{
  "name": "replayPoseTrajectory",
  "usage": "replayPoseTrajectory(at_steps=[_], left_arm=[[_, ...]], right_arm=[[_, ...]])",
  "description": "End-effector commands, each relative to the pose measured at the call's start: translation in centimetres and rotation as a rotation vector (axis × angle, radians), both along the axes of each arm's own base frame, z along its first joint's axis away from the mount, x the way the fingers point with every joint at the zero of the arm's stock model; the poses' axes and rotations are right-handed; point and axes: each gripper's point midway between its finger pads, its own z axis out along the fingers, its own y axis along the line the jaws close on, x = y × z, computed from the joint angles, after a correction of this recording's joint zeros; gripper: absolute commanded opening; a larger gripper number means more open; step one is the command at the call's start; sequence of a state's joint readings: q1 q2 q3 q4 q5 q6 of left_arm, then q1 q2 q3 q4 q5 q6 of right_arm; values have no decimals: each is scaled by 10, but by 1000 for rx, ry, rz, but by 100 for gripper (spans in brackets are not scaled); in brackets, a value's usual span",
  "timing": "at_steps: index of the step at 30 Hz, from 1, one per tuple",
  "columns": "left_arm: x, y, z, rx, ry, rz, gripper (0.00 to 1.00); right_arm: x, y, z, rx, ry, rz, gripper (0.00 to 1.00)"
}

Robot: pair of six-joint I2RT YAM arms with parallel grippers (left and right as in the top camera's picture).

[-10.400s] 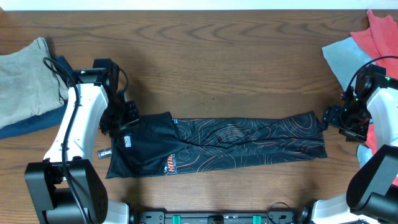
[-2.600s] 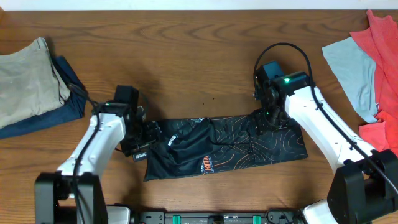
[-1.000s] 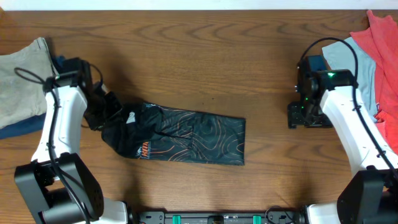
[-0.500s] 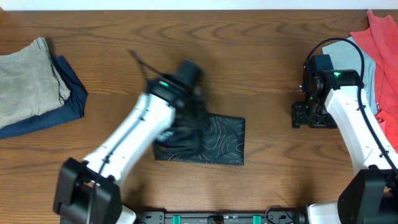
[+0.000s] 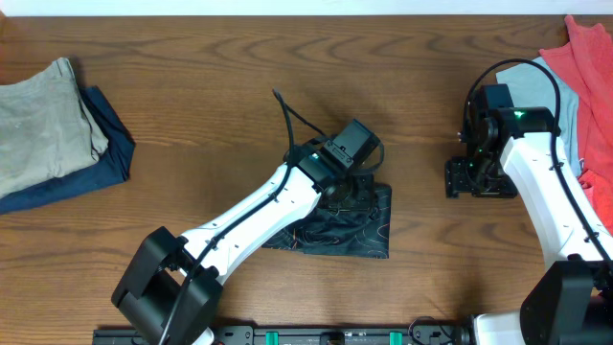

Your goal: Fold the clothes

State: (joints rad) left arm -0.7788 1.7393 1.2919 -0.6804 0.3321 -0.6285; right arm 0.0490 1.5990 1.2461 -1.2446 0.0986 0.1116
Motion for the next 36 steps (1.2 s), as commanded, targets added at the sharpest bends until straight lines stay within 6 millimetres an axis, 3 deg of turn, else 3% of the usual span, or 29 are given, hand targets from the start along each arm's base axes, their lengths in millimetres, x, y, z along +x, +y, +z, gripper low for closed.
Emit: replayPoseTrajectory(at_steps=[1, 5, 10, 15, 19, 23, 29, 33, 36], left_arm=[[2, -4, 16, -59, -34, -98, 50], [18, 33, 35, -38, -73, -50, 50], [52, 123, 58, 69, -119, 195, 51], [65, 196, 62, 106, -66, 406, 55], [66, 231, 54, 126, -22, 507, 59], [64, 243, 47, 135, 1, 542, 62], [62, 244, 45, 139, 9, 543, 64], [62, 244, 44, 139, 10, 543, 64], [62, 244, 44, 139, 10, 543, 64]], right_arm=[[-1, 17, 2, 99, -5, 47, 71], [-2, 56, 5, 300, -8, 189, 70], [-10, 117, 20, 570, -37, 405, 70], [-19, 152, 16, 580, -23, 535, 70], [-33, 174, 1, 549, 3, 635, 70], [-42, 187, -19, 506, 1, 705, 70], [-46, 198, -43, 434, -32, 706, 65], [-43, 201, -47, 424, -54, 680, 52], [-40, 201, -47, 418, -66, 667, 34]])
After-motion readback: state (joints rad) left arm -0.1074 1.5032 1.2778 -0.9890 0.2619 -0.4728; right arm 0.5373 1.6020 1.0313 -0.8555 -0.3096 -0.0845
